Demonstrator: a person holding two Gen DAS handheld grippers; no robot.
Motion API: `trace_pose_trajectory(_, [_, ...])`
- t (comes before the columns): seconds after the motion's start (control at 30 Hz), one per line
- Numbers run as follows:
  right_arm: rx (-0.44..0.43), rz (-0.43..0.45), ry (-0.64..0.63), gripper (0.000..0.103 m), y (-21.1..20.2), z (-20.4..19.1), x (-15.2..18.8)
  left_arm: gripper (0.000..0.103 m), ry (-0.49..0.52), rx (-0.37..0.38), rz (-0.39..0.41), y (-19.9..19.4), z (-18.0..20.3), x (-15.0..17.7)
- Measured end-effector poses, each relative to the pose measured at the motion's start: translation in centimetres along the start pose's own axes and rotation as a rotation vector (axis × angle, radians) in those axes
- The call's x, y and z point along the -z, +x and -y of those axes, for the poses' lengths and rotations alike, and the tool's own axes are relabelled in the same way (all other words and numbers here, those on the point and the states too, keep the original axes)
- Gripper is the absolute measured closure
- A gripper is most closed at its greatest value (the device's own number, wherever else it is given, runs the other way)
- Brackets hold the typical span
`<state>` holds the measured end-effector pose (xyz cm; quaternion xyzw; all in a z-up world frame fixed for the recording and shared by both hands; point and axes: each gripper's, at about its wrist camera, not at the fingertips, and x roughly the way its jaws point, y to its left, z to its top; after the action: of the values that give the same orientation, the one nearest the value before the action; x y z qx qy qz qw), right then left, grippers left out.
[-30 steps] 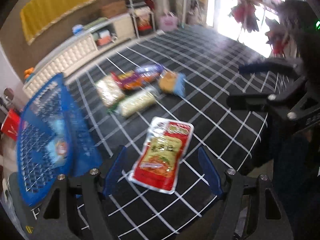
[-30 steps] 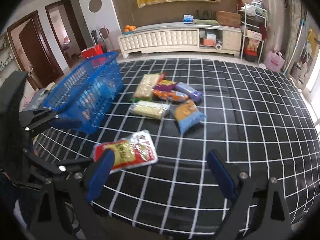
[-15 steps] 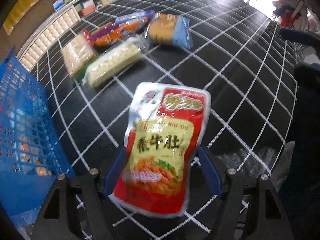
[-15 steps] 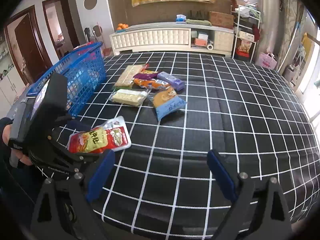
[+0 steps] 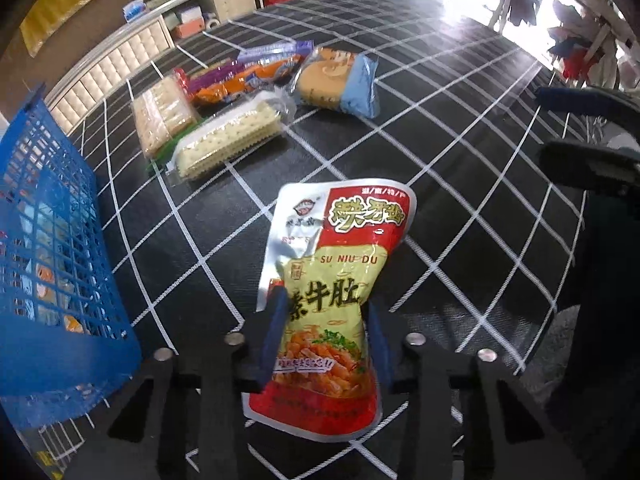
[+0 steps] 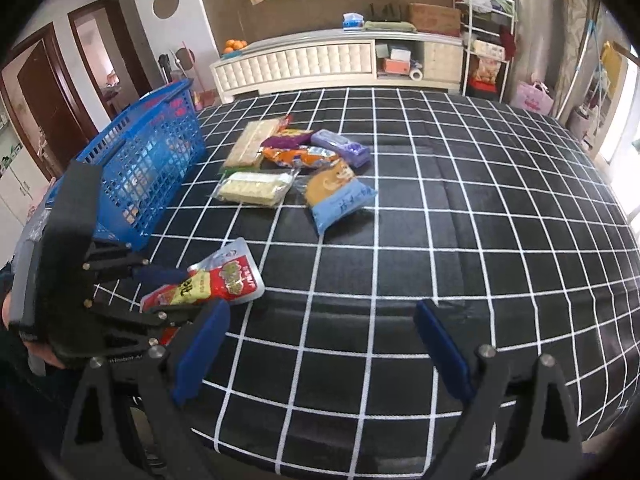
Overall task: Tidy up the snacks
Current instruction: 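Lift the sausage pack with the left tool while the right tool grasps the bear-print cookie bag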
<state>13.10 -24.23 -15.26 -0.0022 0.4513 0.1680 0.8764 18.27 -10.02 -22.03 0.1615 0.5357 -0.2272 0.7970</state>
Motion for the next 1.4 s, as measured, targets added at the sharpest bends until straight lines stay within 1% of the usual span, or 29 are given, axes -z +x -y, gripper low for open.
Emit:
trace_pose_trajectory(0.07, [0.003, -0.007, -0.009, 0.007, 0.1, -0.1, -0.4, 0.073, -0.043, 0.005, 0.031, -0.5, -0.5, 0.1])
trace_pose_trajectory(0.17, [0.01, -0.014, -0.029, 0.007, 0.1, -0.1, -1.4, 0.074, -0.117, 0.012, 0.056, -1.0, -1.3, -0.1])
trace_pose_trajectory(0.33, [0.011, -0.041, -0.094, 0.007, 1.2, -0.4, -3.7, 0.075, -0.183, 0.001, 0.104, -2.2, -2.4, -1.0])
trace_pose_trajectory(0.4, [0.007, -0.09, -0.136, 0.007, 2.5, -0.8, -4.6, 0.075, -0.211, -0.017, 0.135, -2.6, -3.0, -1.5])
trace_pose_trajectory(0.53, [0.013, -0.135, -0.226, 0.007, 4.8, -1.6, -5.9, 0.075, -0.245, -0.071, 0.173, -3.2, -3.6, -2.8])
trace_pose_trajectory(0.67, [0.043, -0.161, -0.268, 0.007, 7.5, -1.5, -7.2, 0.075, -0.256, -0.104, 0.176, -2.9, -4.1, -4.0])
trace_pose_trajectory(0.8, [0.029, -0.184, -0.265, 0.008, 10.2, -0.9, -8.4, 0.075, -0.272, -0.116, 0.164, -1.6, -4.7, -5.4])
trace_pose_trajectory(0.83, [0.032, -0.189, -0.266, 0.01, 10.8, -0.7, -8.6, 0.075, -0.28, -0.116, 0.16, -1.2, -4.9, -5.7])
trace_pose_trajectory(0.87, [0.035, -0.195, -0.267, 0.017, 11.6, -0.5, -8.8, 0.075, -0.286, -0.116, 0.156, -1.0, -5.0, -5.9])
trace_pose_trajectory(0.9, [0.035, -0.199, -0.267, 0.02, 12.1, -0.4, -8.9, 0.075, -0.289, -0.118, 0.154, -0.7, -5.0, -6.1])
trace_pose_trajectory(0.97, [0.041, -0.203, -0.271, 0.035, 13.0, 0.0, -9.0, 0.075, -0.289, -0.125, 0.147, -0.3, -5.1, -6.5])
trace_pose_trajectory(1.07, [0.007, -0.206, -0.272, 0.04, 13.5, 0.3, -8.9, 0.076, -0.285, -0.124, 0.14, 0.1, -5.0, -6.8])
trace_pose_trajectory(1.13, [-0.003, -0.194, -0.298, 0.044, 13.5, 0.2, -8.8, 0.076, -0.277, -0.129, 0.134, 0.4, -4.8, -7.0])
trace_pose_trajectory(1.23, [-0.026, -0.175, -0.288, 0.045, 13.3, 0.3, -8.5, 0.076, -0.275, -0.133, 0.135, 0.4, -4.8, -7.2])
trace_pose_trajectory(1.4, [-0.017, -0.158, -0.215, 0.046, 12.0, 0.8, -7.6, 0.077, -0.277, -0.132, 0.147, -0.5, -4.6, -7.0])
